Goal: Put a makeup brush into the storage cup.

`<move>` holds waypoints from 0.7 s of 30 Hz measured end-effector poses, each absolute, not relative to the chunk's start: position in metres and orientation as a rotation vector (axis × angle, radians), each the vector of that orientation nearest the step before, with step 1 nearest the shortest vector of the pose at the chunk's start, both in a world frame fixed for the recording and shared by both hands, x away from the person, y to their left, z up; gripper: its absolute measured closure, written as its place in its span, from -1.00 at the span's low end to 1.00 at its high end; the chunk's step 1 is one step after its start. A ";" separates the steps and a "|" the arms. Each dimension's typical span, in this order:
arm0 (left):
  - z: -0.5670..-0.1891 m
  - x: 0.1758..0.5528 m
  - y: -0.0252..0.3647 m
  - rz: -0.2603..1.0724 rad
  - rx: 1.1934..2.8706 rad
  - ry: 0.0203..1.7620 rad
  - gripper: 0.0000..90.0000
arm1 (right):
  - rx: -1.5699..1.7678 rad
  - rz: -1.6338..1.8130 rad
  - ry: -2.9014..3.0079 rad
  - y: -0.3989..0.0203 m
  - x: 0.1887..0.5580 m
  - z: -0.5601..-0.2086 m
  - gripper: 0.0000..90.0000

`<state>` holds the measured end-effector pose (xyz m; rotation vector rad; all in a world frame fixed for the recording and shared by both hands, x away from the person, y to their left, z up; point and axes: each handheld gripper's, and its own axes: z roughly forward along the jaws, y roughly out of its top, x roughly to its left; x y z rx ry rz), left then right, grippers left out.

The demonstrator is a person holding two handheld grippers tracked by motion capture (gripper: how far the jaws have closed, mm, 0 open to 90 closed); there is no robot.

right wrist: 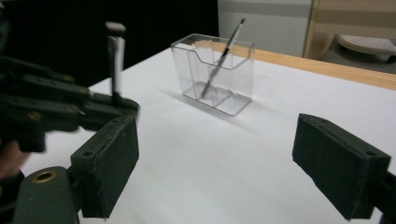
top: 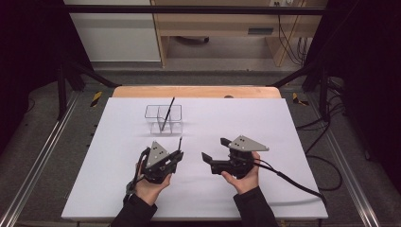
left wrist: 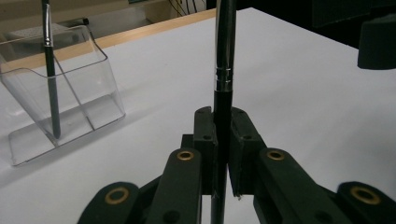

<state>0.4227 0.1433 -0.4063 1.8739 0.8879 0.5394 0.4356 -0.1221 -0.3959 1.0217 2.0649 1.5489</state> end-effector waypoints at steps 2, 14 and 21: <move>-0.405 0.423 0.147 0.542 1.868 0.895 0.83 | 1.030 1.514 2.068 -0.128 0.436 -0.398 -0.70; -0.401 0.429 0.164 0.555 1.864 0.922 0.83 | 1.096 1.402 2.056 -0.155 0.437 -0.410 -0.72; -0.395 0.434 0.173 0.566 1.851 0.923 0.83 | 1.140 1.370 2.032 -0.169 0.436 -0.416 -0.70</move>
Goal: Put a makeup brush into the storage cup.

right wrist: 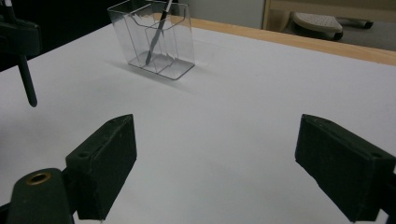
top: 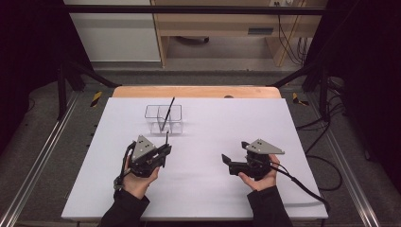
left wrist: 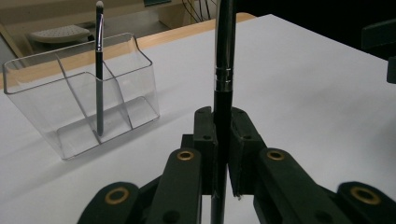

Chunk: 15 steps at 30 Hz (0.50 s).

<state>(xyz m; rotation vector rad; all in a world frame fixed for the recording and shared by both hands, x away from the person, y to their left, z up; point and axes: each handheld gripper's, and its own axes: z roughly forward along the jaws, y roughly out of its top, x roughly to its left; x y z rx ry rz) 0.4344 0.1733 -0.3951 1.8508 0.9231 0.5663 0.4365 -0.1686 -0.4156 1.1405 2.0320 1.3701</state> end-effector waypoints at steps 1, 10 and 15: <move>-0.394 0.435 0.174 0.570 1.848 0.924 0.83 | 1.143 1.373 2.031 -0.170 0.436 -0.416 -0.70; -0.383 0.445 0.186 0.564 1.826 0.938 0.83 | 1.171 1.344 2.037 -0.177 0.436 -0.420 -0.72; -0.377 0.452 0.191 0.580 1.819 0.942 0.83 | 1.177 1.322 2.038 -0.181 0.434 -0.423 -0.73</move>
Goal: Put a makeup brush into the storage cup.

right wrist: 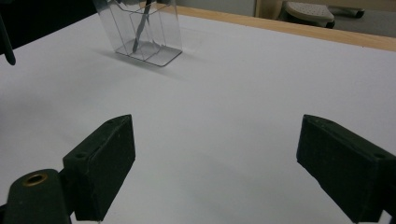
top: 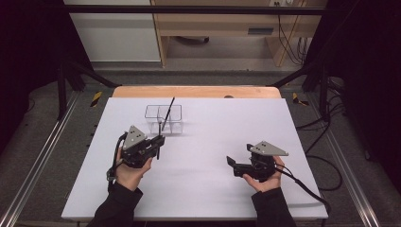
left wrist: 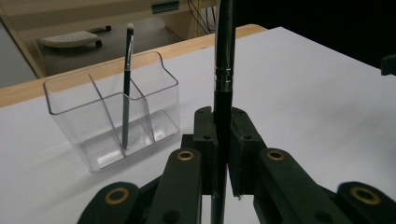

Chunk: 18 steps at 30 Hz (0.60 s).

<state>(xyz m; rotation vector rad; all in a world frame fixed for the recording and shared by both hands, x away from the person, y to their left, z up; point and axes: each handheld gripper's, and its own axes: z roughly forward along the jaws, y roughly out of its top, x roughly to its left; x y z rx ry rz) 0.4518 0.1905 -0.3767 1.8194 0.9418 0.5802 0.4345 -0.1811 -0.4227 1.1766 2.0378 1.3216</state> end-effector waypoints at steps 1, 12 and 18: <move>-0.375 0.454 0.191 0.581 1.820 0.943 0.83 | 1.184 1.318 2.037 -0.182 0.434 -0.423 -0.73; -0.356 0.469 0.190 0.636 1.833 0.917 0.83 | 1.213 1.296 2.025 -0.193 0.431 -0.427 -0.75; -0.350 0.479 0.188 0.650 1.828 0.917 0.83 | 1.212 1.294 2.023 -0.194 0.431 -0.427 -0.75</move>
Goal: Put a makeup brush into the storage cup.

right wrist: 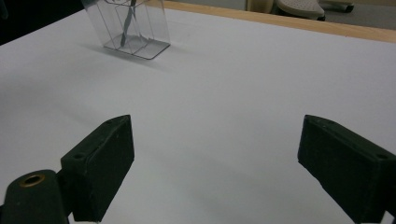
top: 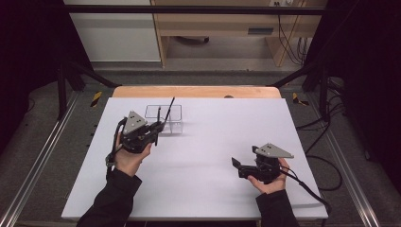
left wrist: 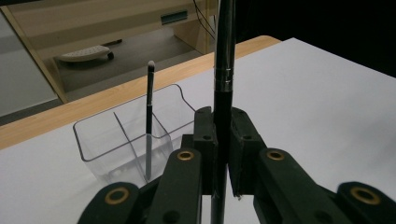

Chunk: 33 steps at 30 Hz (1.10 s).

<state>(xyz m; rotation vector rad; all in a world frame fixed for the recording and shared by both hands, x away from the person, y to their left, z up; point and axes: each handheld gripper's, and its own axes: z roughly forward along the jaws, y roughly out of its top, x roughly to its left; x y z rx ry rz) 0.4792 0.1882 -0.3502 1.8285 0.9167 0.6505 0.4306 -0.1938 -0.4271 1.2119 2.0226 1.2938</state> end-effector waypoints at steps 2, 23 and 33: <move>-0.349 0.483 0.188 0.651 1.828 0.920 0.83 | 1.215 1.295 2.023 -0.194 0.431 -0.427 -0.75; -0.348 0.524 0.183 0.663 1.791 0.959 0.84 | 1.213 1.317 2.008 -0.195 0.431 -0.425 -0.75; -0.338 0.544 0.180 0.677 1.788 0.975 0.84 | 1.212 1.321 2.007 -0.196 0.431 -0.425 -0.76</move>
